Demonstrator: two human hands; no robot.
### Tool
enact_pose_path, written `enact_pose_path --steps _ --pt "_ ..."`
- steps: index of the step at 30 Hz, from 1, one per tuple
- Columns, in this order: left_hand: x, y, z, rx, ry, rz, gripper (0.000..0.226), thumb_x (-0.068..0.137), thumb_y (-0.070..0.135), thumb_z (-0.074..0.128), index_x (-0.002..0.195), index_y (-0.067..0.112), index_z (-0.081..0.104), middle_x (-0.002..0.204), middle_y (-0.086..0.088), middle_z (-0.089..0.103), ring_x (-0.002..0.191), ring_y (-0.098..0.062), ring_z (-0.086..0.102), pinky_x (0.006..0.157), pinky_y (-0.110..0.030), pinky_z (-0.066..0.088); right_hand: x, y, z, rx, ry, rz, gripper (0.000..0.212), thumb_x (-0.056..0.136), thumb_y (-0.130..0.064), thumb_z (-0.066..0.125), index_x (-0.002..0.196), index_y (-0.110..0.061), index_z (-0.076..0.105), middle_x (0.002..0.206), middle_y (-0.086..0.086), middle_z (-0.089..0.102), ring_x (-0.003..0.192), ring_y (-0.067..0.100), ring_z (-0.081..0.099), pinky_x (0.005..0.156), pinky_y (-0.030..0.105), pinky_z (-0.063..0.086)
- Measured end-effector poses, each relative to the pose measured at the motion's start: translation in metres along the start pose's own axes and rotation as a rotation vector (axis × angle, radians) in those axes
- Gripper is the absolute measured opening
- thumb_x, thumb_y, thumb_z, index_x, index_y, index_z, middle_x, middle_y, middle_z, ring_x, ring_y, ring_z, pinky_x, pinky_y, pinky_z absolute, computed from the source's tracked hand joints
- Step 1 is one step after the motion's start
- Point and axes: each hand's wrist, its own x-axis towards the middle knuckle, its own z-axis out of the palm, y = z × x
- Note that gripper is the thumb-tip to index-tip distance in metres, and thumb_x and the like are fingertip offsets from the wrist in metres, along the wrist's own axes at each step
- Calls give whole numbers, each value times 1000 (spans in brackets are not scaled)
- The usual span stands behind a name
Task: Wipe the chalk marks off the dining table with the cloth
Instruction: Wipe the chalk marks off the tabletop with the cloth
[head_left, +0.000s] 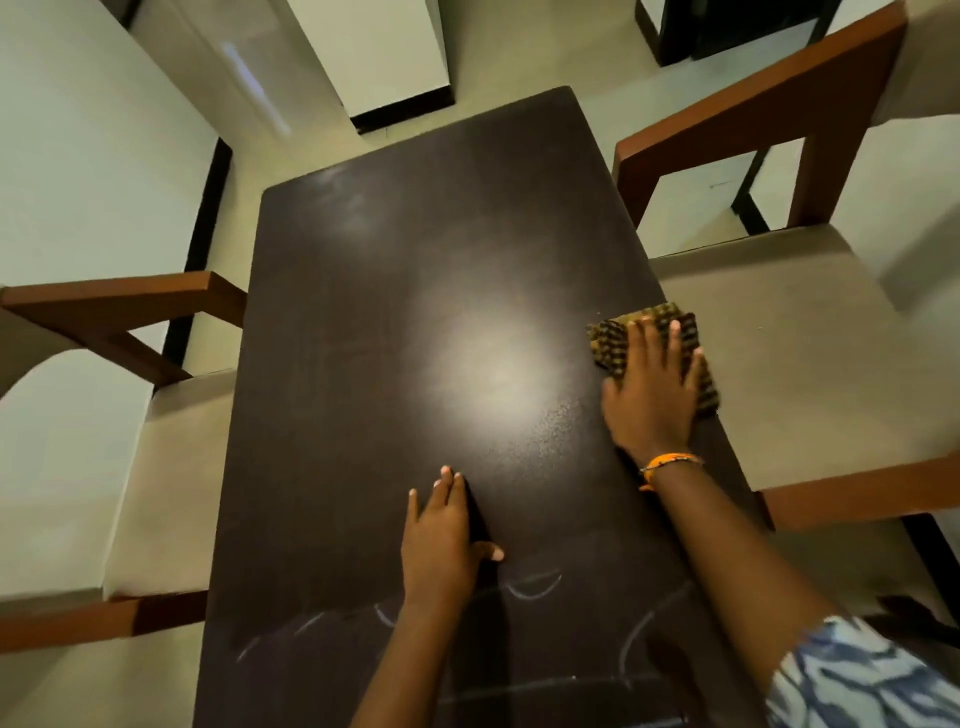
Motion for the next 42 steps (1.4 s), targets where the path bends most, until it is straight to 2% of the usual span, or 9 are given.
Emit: enact_pose_path --steps 2,7,10,18,21,29,33,38,42 --pt "4 -1 -2 54 2 16 102 68 42 74 147 11 18 157 -6 17 144 -15 16 118 -35 -2 -14 -36 12 11 -16 -23 74 80 -31 54 146 -11 26 156 12 25 146 33 11 116 53 1" --pt "6 0 -7 105 -37 16 102 67 45 73 146 12 19 156 -5 19 144 -13 17 118 -37 0 -32 -115 44 31 -301 -592 67 87 -32 46 148 -19 20 158 2 18 148 25 2 117 49 -1" --pt "5 -2 -6 110 -25 18 101 69 46 71 147 13 16 157 -4 16 144 -13 17 118 -36 0 -1 -108 44 11 -298 -702 66 86 -33 48 147 -23 24 158 -3 21 147 21 7 117 46 4" --pt "3 -5 0 62 14 33 102 69 47 71 147 12 15 157 -3 14 145 -13 13 118 -33 -3 76 18 -1 22 -21 -154 60 85 -21 51 142 -17 33 154 5 30 145 29 17 115 54 14" --pt "4 -3 0 41 5 36 101 70 43 73 147 10 16 157 -6 14 145 -16 14 118 -33 -3 55 19 -3 -8 -4 -39 61 86 -23 51 144 -16 31 154 7 29 145 31 16 115 55 13" --pt "-11 -12 2 -89 28 67 94 76 38 69 147 12 14 158 -4 12 145 -18 11 118 -39 -2 -93 -91 32 27 -205 -412 65 86 -31 46 146 -19 26 157 2 24 147 28 11 117 51 4" --pt "-55 -29 16 -94 53 110 84 85 40 57 148 17 7 159 1 5 146 -17 3 117 -37 -6 -120 -60 16 -5 -309 -655 71 81 -34 46 147 -26 22 158 -6 19 147 20 7 118 44 2" --pt "-82 -43 26 -72 39 181 94 83 44 59 147 20 -5 158 5 -6 144 -15 -12 112 -34 -17 -88 30 -24 -53 -140 -241 72 80 -25 57 146 -22 28 156 0 26 146 22 14 117 45 9" --pt "-94 -53 28 -31 1 181 96 83 42 61 147 16 -6 158 2 -7 145 -17 -11 112 -37 -16 -104 16 -26 -34 -69 16 67 85 -23 55 145 -15 28 155 6 26 146 27 13 116 50 8"
